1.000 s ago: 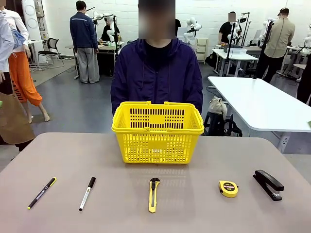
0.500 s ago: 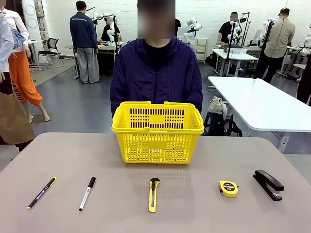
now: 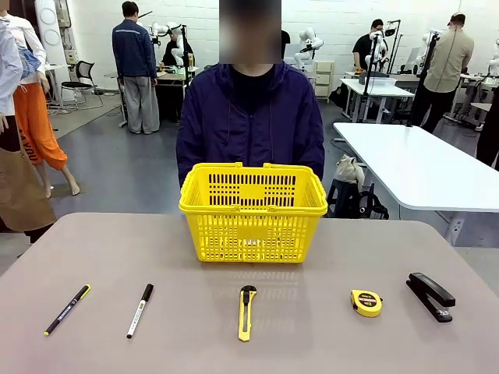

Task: Place the items the person wants into the basket.
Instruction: Pick up the item the person points to and place it in the Market Basket.

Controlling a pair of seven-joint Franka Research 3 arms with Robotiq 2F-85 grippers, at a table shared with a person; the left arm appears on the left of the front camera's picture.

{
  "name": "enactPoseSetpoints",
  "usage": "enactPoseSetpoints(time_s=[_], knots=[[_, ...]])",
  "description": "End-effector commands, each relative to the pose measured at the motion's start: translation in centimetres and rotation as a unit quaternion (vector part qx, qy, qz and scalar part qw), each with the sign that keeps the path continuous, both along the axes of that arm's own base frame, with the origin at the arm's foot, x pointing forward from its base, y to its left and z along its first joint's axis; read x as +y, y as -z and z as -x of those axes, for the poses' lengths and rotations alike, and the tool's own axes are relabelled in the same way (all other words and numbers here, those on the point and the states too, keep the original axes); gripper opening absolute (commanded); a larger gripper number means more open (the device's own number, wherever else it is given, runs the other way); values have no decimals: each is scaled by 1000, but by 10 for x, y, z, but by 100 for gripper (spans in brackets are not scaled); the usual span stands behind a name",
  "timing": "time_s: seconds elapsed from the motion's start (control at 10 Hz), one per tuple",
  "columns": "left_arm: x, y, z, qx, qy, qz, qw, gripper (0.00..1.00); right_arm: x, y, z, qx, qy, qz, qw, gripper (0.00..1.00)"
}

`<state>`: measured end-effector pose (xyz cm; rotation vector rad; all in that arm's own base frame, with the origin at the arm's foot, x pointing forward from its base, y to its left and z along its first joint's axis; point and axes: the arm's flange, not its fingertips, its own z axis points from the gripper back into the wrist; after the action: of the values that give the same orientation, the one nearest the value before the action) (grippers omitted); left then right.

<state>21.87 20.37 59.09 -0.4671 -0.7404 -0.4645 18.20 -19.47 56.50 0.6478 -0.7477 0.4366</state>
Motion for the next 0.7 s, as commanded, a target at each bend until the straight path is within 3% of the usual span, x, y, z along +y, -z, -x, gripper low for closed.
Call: enactPoseSetpoints(time_s=[0.0, 0.6], knots=[[5, 0, 2, -10, 9, -5, 1000, 100, 3, -5, -8, 6, -18, 6, 1000, 100], [0, 0, 0, 0, 0, 0, 1000, 100, 0, 0, 0, 0, 0, 0, 1000, 100]])
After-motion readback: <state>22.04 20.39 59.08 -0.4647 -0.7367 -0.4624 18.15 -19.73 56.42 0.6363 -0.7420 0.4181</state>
